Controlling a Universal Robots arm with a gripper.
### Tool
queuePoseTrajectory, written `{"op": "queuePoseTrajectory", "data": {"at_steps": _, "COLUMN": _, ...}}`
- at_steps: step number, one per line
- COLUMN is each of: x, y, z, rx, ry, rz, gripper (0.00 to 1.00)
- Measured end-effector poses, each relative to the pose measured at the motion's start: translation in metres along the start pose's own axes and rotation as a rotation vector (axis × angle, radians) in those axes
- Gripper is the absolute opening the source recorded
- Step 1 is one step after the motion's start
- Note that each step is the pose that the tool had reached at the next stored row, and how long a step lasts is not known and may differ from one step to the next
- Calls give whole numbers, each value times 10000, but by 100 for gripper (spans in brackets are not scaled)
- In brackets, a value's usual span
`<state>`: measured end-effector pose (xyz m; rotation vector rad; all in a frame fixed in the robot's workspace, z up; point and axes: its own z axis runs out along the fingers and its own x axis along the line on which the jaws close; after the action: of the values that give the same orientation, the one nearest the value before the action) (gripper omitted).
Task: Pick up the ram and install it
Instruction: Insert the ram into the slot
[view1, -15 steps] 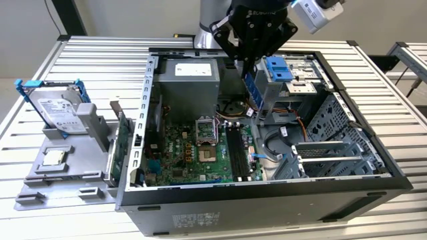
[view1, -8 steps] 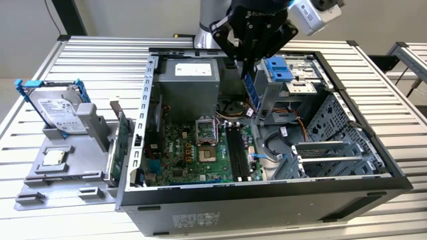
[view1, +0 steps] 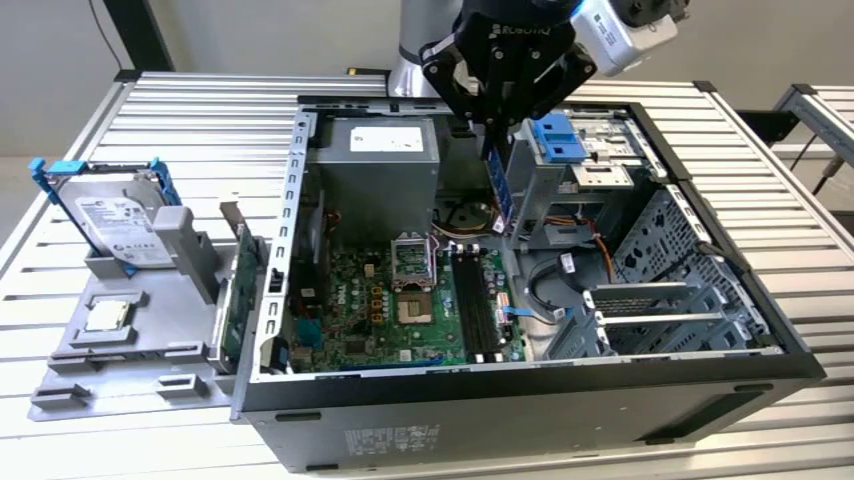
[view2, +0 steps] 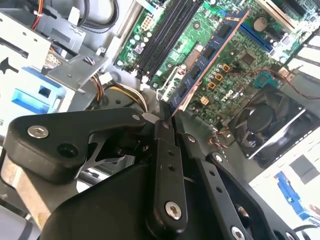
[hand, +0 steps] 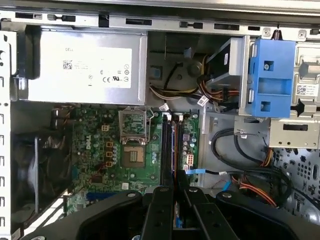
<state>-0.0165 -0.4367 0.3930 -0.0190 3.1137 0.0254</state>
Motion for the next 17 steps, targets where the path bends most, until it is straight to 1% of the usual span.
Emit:
{"op": "queuePoseTrajectory", "data": {"at_steps": 4, "x": 0, "y": 0, "z": 1, "rx": 7, "ry": -1, "rz": 48, "gripper": 0}}
{"op": "queuePoseTrajectory", "data": {"at_steps": 6, "x": -15, "y": 0, "z": 2, "rx": 8, "ry": 0, "rz": 65, "gripper": 0}}
{"op": "queuePoseTrajectory", "data": {"at_steps": 8, "x": -27, "y": 0, "z": 11, "rx": 12, "ry": -2, "rz": 223, "gripper": 0}}
{"op": "queuePoseTrajectory", "data": {"at_steps": 11, "x": -35, "y": -1, "z": 32, "rx": 27, "ry": -7, "rz": 581, "gripper": 0}}
{"op": "queuePoseTrajectory", "data": {"at_steps": 14, "x": -73, "y": -2, "z": 52, "rx": 31, "ry": -8, "rz": 642, "gripper": 0}}
{"op": "queuePoseTrajectory", "data": {"at_steps": 17, "x": -124, "y": -3, "z": 89, "rx": 30, "ry": -8, "rz": 643, "gripper": 0}}
